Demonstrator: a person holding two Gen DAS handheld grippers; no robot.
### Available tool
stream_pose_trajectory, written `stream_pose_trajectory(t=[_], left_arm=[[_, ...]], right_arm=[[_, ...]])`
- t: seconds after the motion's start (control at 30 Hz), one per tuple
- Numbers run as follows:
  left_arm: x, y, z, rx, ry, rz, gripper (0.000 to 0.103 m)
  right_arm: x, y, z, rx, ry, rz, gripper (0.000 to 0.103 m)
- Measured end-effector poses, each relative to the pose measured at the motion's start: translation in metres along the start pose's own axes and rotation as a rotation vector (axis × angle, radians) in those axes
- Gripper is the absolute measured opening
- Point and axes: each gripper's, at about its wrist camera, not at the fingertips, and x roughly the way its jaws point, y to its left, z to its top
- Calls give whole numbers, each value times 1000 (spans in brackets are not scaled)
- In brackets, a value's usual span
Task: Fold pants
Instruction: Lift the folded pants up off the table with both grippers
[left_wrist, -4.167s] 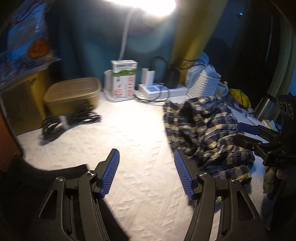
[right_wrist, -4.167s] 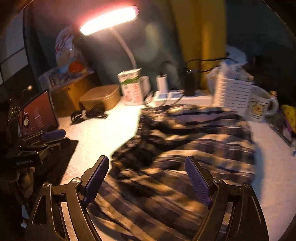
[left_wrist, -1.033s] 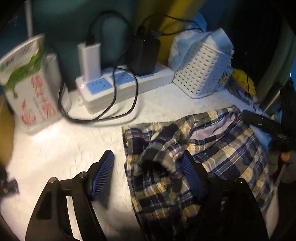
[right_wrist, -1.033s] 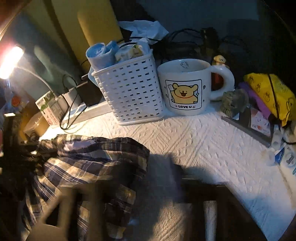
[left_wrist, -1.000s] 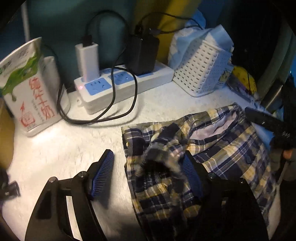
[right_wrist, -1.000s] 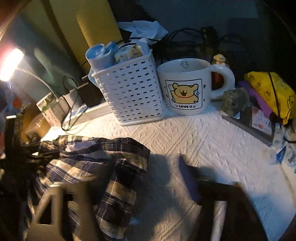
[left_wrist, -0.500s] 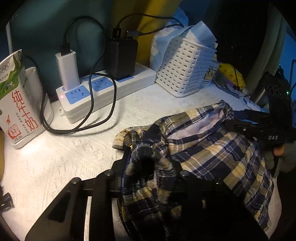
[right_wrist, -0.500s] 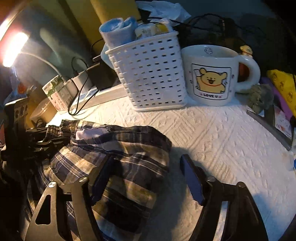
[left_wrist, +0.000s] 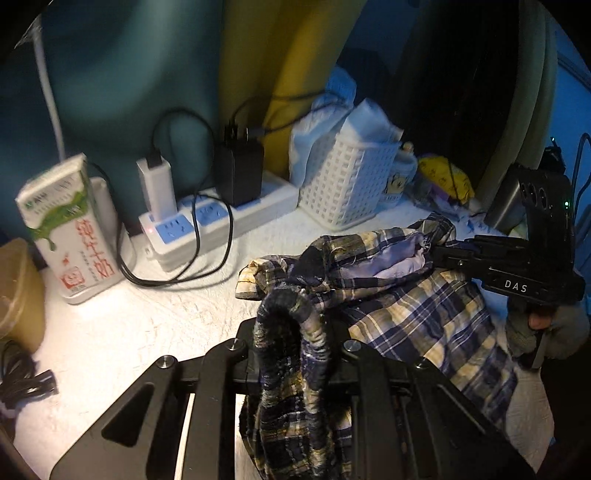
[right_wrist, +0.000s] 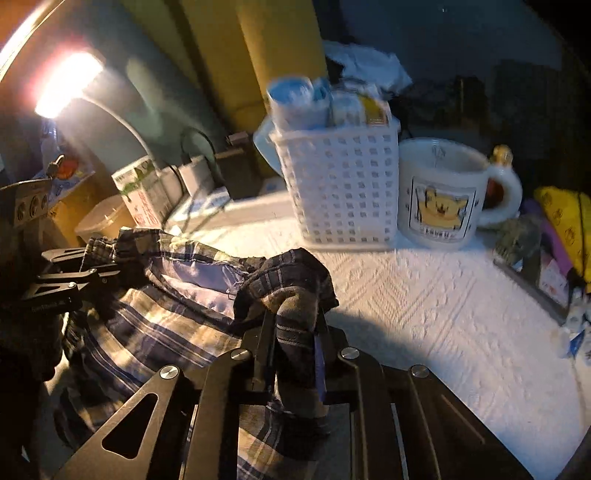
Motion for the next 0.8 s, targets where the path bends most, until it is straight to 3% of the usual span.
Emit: stream_pose_trajectory(t=[0.8], left_arm=[[-130,-39,-6,35,-274,78,18]], right_arm=[[-135,76,13,-119,-247,-39,15]])
